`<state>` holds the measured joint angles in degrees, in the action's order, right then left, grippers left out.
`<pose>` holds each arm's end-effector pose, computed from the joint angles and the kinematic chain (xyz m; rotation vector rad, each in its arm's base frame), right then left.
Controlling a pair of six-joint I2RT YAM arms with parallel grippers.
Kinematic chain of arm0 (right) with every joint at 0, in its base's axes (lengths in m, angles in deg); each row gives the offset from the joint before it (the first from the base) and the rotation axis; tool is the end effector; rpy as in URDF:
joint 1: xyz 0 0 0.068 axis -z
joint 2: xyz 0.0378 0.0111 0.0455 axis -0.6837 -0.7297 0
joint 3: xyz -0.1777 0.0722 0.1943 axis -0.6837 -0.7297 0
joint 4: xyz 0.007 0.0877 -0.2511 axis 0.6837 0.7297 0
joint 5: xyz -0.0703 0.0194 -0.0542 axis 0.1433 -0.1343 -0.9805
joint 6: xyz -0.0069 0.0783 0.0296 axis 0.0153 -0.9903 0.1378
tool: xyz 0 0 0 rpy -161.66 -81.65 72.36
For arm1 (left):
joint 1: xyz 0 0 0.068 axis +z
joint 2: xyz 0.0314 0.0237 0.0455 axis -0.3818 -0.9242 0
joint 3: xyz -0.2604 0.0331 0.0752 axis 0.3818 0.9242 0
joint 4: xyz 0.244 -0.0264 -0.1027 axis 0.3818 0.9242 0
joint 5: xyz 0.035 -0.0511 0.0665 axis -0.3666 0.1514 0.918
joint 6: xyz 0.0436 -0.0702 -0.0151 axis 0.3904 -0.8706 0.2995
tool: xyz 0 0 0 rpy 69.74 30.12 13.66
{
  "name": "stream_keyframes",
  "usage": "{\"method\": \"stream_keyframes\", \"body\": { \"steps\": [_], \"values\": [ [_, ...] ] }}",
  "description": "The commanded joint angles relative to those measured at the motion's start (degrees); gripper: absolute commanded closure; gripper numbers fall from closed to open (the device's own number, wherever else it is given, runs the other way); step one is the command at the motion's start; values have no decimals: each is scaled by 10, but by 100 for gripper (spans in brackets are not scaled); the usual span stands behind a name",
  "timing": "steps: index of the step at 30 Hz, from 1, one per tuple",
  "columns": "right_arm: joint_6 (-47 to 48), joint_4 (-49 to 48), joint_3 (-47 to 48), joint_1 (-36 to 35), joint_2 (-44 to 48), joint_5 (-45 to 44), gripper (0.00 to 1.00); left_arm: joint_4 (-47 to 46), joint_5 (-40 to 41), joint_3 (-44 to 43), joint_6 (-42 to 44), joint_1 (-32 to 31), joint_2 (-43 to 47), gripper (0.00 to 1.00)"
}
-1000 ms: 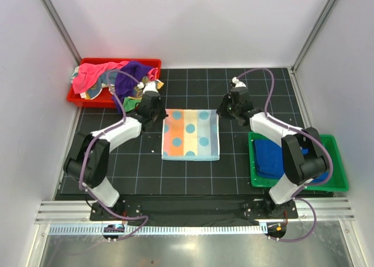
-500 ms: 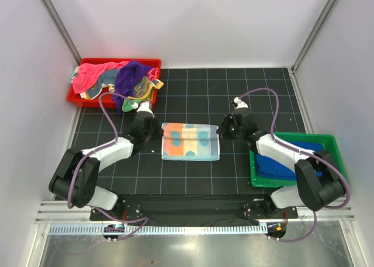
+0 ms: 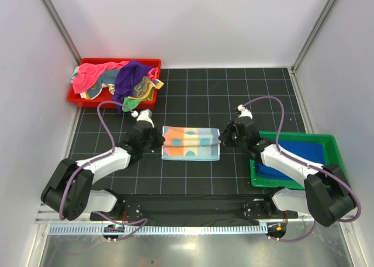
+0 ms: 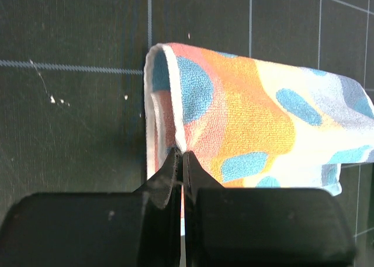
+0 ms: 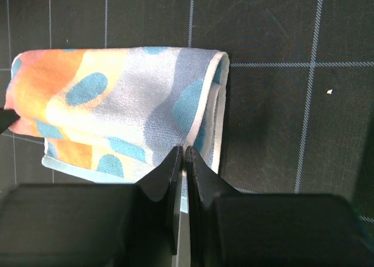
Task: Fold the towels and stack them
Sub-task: Fold the towel
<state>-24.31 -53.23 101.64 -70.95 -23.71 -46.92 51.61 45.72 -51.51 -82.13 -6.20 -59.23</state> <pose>0.2532 0.1314 0.1674 0.1595 2.2810 0.5624 0.2609 -0.1356 0.1497 -0.2644 2.2405 -0.5683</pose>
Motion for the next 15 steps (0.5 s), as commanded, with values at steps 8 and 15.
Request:
{"method": "stream_keyframes", "body": {
  "steps": [8, 15],
  "values": [
    [-21, 0, -31, -8, 38, -16, 86, -23, 11, 29, -19, -13, 40, 98],
    [-32, -1, -54, -11, 44, 7, 78, -18, 15, 48, -33, -19, 54, 87]
  ]
}}
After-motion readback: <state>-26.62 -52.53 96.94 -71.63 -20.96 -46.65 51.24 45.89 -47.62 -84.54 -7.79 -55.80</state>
